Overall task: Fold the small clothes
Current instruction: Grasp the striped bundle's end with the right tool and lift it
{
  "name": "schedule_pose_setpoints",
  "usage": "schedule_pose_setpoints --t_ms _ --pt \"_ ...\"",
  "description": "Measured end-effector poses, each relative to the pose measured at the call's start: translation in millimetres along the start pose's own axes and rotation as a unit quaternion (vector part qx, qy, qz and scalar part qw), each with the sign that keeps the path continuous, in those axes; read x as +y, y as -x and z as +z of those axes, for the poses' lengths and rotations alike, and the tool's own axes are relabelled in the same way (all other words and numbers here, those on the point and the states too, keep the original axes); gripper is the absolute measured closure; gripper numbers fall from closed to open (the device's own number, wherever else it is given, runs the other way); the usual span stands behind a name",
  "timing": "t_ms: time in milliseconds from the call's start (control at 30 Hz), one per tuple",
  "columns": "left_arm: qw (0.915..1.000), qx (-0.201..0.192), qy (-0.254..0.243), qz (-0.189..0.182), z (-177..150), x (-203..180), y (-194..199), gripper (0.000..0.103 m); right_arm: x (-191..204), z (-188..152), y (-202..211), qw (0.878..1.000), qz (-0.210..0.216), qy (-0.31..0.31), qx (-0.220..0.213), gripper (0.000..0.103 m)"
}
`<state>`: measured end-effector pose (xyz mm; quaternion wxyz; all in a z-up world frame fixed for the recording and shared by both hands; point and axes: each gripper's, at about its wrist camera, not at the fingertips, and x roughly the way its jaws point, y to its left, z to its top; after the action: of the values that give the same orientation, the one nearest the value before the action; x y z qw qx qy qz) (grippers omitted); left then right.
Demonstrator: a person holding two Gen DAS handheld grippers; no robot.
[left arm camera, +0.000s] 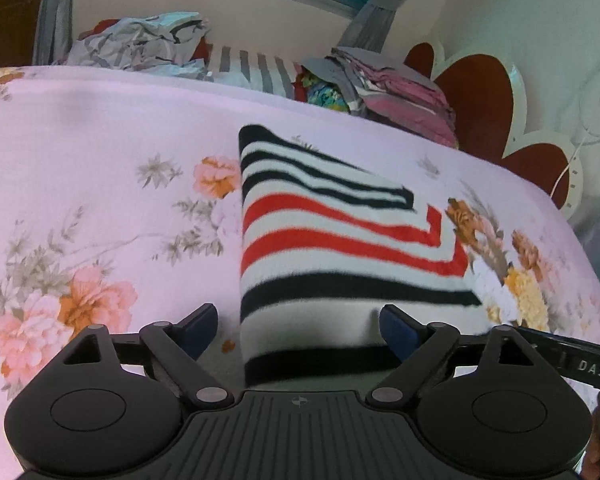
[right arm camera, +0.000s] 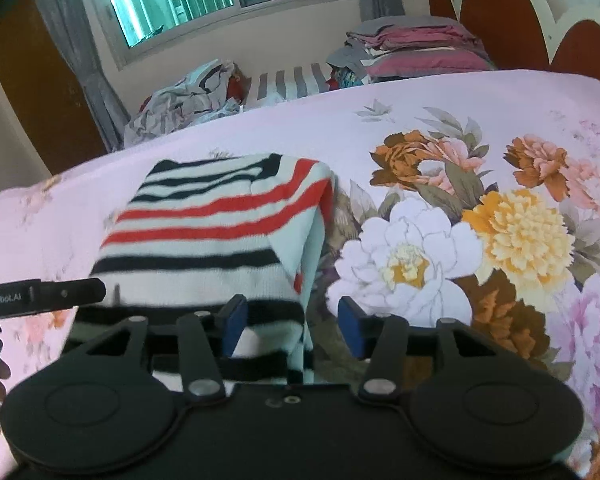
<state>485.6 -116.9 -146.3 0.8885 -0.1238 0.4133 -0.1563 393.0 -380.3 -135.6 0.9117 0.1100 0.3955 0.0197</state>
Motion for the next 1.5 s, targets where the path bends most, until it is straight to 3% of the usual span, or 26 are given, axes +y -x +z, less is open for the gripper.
schedule_pose_setpoints --t_ms 133,500,767,900,1033,1267,1400,1500 --pt "0.9999 0.002 0.01 -0.008 11 1 -9 0.015 0 11 -12 1.0 0.016 0.0 0.005 0.035" --pt "0.9981 0.027 0.042 -0.037 20 10 -51 0.012 -22 28 -71 0.993 0.075 -0.075 0.054 0.031" --pt "0.9951 0.055 0.056 -0.06 20 8 -74 0.007 -20 25 -91 0.989 0.118 -0.069 0.052 0.025" --pt "0.9961 0.057 0.039 -0.055 19 -1 -81 0.004 -17 27 -94 0.99 0.122 -0.059 0.045 0.029" --pt "0.997 0.056 0.024 -0.048 20 -6 -82 0.006 -18 27 -93 0.988 0.132 -0.065 0.043 0.049" --pt "0.9977 0.053 0.016 -0.04 22 -7 -79 0.014 -15 28 -98 0.989 0.125 -0.059 0.046 0.044" --pt "0.9984 0.045 0.004 -0.034 23 -11 -72 0.021 -10 30 -91 0.99 0.123 -0.061 0.041 0.062" --pt "0.9985 0.044 -0.003 -0.032 25 -12 -69 0.027 -8 31 -88 0.99 0.12 -0.064 0.037 0.065"
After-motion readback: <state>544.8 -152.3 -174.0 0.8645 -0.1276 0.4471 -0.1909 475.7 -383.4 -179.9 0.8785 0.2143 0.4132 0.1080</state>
